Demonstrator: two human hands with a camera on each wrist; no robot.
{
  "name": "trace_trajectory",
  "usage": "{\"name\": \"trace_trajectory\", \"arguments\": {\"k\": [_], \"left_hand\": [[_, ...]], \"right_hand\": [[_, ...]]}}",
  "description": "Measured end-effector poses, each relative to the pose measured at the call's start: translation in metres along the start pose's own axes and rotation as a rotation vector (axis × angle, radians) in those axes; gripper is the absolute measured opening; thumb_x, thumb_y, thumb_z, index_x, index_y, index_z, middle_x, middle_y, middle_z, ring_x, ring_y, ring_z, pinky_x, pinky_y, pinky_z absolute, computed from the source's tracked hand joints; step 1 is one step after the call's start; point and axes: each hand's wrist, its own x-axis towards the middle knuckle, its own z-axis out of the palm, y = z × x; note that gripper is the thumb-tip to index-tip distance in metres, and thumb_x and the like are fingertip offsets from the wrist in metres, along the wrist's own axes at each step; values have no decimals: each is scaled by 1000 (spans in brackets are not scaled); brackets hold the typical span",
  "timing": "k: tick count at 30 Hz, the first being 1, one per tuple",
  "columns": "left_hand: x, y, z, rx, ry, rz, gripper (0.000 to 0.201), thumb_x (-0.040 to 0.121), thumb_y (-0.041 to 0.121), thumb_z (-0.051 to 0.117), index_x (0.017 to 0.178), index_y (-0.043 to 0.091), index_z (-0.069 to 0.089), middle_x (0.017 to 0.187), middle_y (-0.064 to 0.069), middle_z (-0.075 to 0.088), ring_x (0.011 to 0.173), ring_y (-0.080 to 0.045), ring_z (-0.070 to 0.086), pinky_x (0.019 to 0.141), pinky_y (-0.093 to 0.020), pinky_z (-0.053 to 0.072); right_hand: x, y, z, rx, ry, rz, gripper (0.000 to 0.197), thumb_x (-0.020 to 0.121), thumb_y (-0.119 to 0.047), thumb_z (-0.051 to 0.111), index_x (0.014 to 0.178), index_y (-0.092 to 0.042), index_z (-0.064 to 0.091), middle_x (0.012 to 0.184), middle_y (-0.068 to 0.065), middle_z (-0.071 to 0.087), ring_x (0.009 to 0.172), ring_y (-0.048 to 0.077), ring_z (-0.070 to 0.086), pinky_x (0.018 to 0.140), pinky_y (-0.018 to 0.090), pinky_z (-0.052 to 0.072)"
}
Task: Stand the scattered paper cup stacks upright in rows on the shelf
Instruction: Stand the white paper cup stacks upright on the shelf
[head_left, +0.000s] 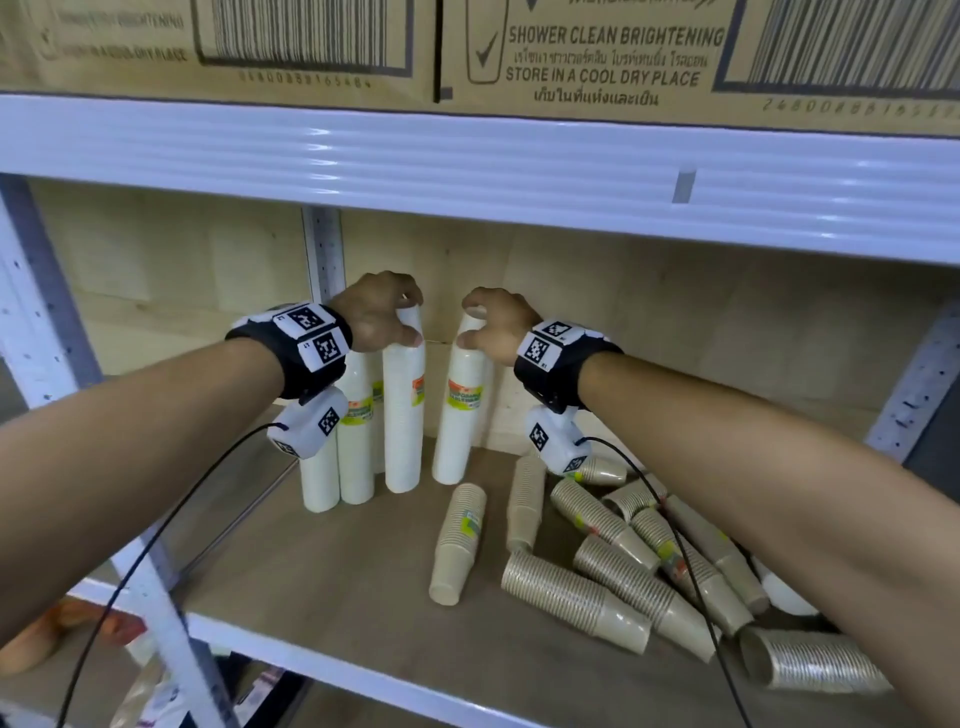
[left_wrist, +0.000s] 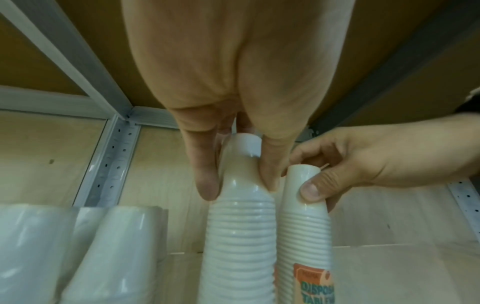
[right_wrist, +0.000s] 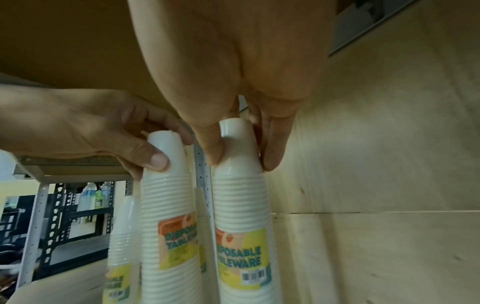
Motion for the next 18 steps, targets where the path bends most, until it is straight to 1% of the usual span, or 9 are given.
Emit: {"name": "trace_trajectory", "arguments": {"k": [3,7,9,11,15,17,18], "left_hand": [[-1,-6,12,3,-21,-16,49,82,25,77,126,15,57,131,-6,57,121,-20,53,88,-27,45],[-2,-11,24,18,-35,-28,49,82,26,77,125,16,57,129,-5,58,117,-22,55,86,-28,45],[-3,-13,29,27,-50,-34,49,82,27,76,126,16,56,129,-6,58,116,-23,56,89,-31,47],[-4,-14,35,33,-64,-38,50,83,26,76,127,16,56,130,-6,57,115,-24,56,92,-35,49],[-7,-20,45,24,-73,-26,49,83,22,75,127,15,55,128,-7,58,116,-25,55,87,-29,46],[-7,-24,47,11,-66,-29,48,83,25,75,126,16,56,127,-6,59,116,-24,55,91,-32,47],[-7,-26,46,1,-57,-38,48,83,28,74,127,16,57,127,-5,59,117,-24,55,94,-34,48]], "right_hand": [[0,-6,12,-41,-58,-16,54,86,-20,71,136,-14,52,140,4,53,125,17,53,83,17,36],[0,-7,26,-41,-110,-11,47,85,-19,72,128,-15,56,133,5,57,119,19,55,81,21,37],[0,-7,32,-44,-125,-10,45,84,-19,72,127,-14,57,132,5,58,118,18,55,80,21,37],[1,-6,36,-54,-141,-10,49,84,-19,72,129,-14,56,133,5,57,120,18,55,80,21,37],[2,-5,43,-66,-170,-9,55,86,-22,71,136,-13,52,137,5,56,123,19,54,83,22,38],[4,-6,44,-83,-165,-16,50,87,-23,68,134,-12,55,136,5,57,122,20,55,86,24,42],[5,-8,44,-103,-159,-25,44,88,-24,67,130,-12,58,133,5,59,120,22,57,87,27,45]]}}
